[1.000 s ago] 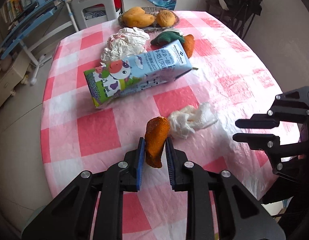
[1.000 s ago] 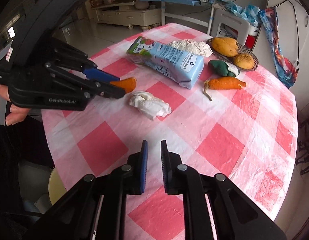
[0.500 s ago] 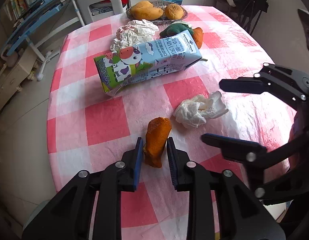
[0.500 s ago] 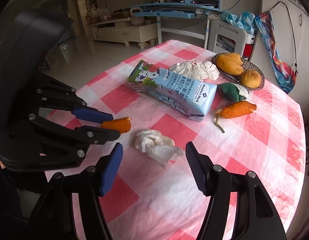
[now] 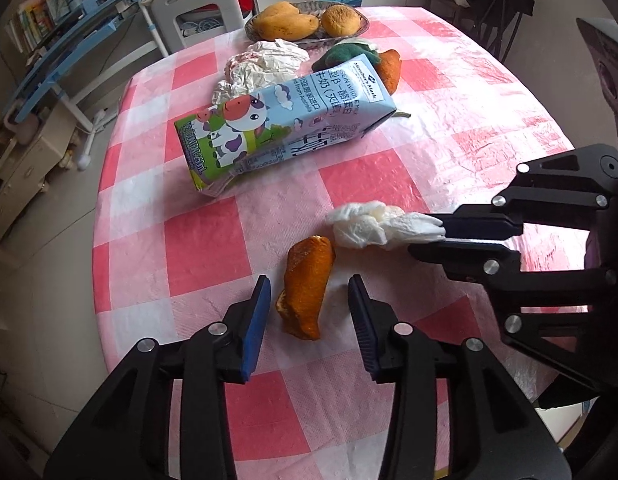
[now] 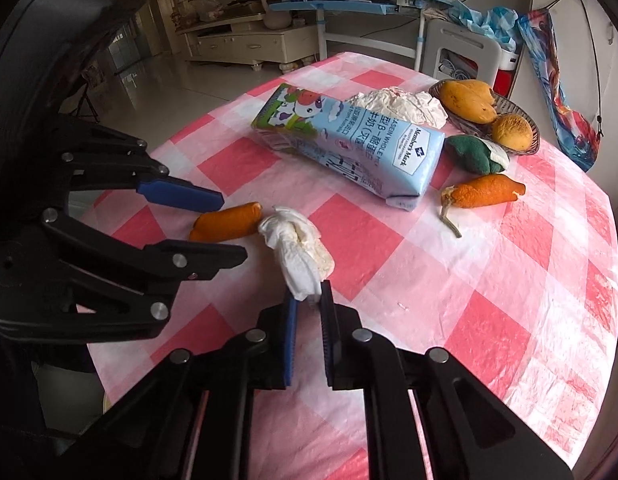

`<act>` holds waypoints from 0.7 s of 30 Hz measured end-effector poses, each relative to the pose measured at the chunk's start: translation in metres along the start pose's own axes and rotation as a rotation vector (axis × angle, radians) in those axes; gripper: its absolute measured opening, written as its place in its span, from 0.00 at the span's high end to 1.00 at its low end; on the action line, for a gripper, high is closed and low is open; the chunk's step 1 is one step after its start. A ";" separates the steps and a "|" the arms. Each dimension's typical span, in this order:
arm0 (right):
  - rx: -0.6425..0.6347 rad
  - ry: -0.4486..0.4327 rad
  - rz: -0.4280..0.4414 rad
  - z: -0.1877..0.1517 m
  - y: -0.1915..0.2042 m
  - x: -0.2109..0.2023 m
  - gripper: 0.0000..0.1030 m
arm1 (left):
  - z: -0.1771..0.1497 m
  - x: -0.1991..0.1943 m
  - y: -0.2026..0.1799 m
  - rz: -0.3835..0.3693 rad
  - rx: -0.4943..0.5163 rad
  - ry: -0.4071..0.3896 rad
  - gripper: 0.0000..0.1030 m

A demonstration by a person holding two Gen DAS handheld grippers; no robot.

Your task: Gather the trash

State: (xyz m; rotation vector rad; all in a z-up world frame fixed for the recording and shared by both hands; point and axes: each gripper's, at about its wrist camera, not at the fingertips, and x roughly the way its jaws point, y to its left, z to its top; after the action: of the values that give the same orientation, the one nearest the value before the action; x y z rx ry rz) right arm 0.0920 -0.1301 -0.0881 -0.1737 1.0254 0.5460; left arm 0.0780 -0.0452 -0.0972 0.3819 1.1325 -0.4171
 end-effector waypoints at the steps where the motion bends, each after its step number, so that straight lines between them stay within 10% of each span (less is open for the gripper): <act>1: -0.003 0.000 -0.002 -0.001 0.000 -0.002 0.89 | 0.000 0.000 -0.001 0.002 0.002 0.000 0.60; 12: -0.029 0.056 -0.007 -0.011 0.001 -0.006 0.88 | -0.002 -0.002 -0.006 0.044 0.021 -0.011 0.55; 17: -0.050 0.016 -0.026 -0.012 0.005 -0.008 0.54 | -0.002 -0.003 -0.007 0.048 0.020 -0.013 0.55; 21: -0.027 -0.022 -0.022 -0.008 0.001 -0.014 0.53 | -0.003 -0.003 -0.007 0.051 0.020 -0.012 0.55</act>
State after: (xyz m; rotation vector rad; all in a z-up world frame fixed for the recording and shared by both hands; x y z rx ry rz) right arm 0.0798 -0.1374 -0.0810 -0.2024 0.9940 0.5405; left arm 0.0713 -0.0495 -0.0958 0.4242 1.1049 -0.3856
